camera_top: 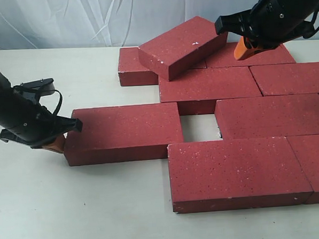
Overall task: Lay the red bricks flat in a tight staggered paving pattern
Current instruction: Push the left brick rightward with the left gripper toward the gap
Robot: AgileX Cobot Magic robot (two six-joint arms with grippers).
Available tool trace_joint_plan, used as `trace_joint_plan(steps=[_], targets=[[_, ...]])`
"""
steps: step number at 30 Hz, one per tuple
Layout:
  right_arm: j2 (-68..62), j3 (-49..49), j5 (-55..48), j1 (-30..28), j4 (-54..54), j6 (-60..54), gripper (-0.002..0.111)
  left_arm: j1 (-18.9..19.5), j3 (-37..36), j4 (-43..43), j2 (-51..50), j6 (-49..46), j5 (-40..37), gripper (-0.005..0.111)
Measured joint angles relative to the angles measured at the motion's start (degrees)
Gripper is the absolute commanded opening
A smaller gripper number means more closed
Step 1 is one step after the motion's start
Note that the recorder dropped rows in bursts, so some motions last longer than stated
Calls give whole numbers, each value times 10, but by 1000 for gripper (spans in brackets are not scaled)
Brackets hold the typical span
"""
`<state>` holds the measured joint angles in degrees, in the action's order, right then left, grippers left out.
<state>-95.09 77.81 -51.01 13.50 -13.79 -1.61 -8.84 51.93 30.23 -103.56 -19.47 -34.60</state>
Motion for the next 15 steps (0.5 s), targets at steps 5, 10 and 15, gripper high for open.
trace_joint_plan(steps=[5,10,15], targets=[[0,0,-1,0,0,-1,-1,0,0,53,0,-42,9,0],[0,0,-1,0,0,-1,-1,0,0,104,0,-87,10,0],[0,-1,-1,0,0,-2,-1,-11,0,117,-1,-97,12,0]])
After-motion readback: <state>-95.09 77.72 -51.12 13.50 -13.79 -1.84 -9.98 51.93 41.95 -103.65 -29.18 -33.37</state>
